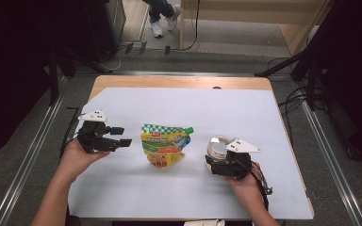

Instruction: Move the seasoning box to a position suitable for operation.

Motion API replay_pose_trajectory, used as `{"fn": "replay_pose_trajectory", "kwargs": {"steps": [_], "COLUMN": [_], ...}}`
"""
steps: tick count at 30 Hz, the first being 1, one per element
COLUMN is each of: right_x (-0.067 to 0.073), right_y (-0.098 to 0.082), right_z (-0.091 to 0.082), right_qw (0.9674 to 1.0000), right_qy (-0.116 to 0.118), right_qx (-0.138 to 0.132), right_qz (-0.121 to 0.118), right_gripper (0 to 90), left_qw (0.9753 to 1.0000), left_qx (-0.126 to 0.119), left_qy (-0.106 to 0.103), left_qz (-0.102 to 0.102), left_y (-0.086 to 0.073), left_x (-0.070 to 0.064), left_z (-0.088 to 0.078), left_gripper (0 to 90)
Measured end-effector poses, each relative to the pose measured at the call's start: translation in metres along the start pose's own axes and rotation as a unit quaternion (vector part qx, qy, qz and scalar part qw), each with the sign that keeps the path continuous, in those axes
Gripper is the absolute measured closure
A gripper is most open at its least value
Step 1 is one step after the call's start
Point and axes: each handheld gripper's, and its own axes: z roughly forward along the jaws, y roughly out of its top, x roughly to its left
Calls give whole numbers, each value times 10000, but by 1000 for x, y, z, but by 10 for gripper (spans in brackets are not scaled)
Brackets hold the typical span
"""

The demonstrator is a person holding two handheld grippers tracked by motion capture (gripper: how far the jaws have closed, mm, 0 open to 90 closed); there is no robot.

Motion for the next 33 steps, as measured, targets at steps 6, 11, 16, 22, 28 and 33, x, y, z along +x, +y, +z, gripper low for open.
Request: {"fn": "replay_pose_trajectory", "kwargs": {"steps": [6,11,16,22,28,33], "right_x": [-2,-5,-10,-19,-39,-55], "right_y": [-2,0,-3,-6,-4,4], "right_z": [-4,-17,-40,-73,-98,-100], "right_qw": [9994,9985,9983,9982,9957,9974], "right_qy": [173,312,340,437,656,371], "right_qx": [297,287,279,51,-337,-282], "right_qz": [105,332,390,405,561,544], "right_gripper": [71,32,59,211,523,718], "left_qw": [9995,9996,9993,9977,9947,9914], "left_qx": [303,211,121,29,278,251], "left_qy": [15,42,-155,-375,-629,-895], "left_qz": [25,172,302,562,770,922], "left_y": [-1,-6,-6,4,17,28], "left_x": [-19,-37,-58,-81,-106,-129], "left_z": [-8,-26,-34,-21,6,29], "left_gripper": [446,436,424,413,342,321]}}
